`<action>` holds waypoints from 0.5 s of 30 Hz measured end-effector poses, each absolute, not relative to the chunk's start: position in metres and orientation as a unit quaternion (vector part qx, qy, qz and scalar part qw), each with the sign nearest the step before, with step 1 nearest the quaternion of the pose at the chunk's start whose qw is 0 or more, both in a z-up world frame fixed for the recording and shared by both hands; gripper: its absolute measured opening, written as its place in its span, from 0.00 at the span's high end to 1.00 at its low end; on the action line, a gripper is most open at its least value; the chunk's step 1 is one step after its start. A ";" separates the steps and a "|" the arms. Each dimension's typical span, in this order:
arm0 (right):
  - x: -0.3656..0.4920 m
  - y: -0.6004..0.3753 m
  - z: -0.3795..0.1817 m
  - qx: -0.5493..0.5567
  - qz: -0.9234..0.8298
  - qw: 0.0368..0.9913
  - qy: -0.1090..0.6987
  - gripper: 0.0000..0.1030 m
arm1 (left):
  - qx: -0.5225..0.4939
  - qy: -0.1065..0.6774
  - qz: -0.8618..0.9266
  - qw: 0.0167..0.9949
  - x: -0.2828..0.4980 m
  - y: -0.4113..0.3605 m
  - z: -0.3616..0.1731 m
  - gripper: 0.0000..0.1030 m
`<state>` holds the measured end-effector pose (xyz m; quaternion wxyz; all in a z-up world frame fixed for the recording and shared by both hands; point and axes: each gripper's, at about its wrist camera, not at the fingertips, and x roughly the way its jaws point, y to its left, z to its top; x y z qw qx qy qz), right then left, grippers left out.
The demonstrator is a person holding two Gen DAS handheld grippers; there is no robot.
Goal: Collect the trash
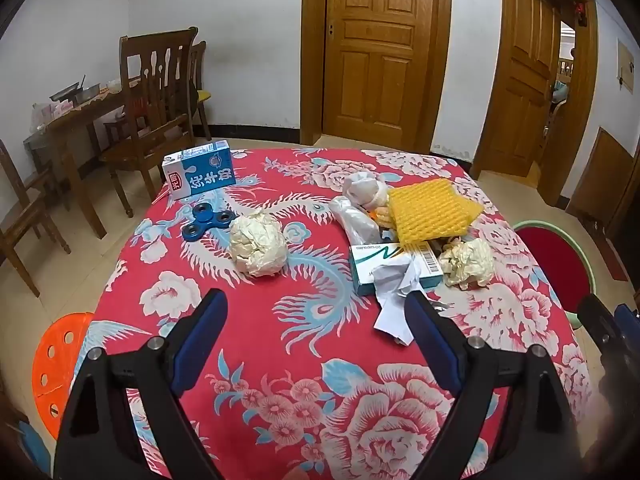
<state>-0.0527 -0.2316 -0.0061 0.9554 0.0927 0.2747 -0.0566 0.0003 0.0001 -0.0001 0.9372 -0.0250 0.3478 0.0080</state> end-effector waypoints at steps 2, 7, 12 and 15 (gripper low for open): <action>-0.052 -0.232 -0.007 0.092 -0.056 0.956 0.272 0.00 | -0.025 0.349 0.008 0.937 0.000 0.000 0.000 0.13; -0.056 -0.236 -0.005 0.095 -0.063 0.956 0.272 0.00 | -0.023 0.349 0.005 0.937 0.002 -0.001 -0.002 0.13; -0.055 -0.236 -0.005 0.095 -0.059 0.957 0.267 0.00 | -0.019 0.351 0.002 0.936 0.000 -0.005 0.000 0.13; -0.055 -0.236 -0.004 0.098 -0.059 0.957 0.268 0.00 | -0.018 0.351 0.002 0.936 0.001 -0.007 -0.001 0.13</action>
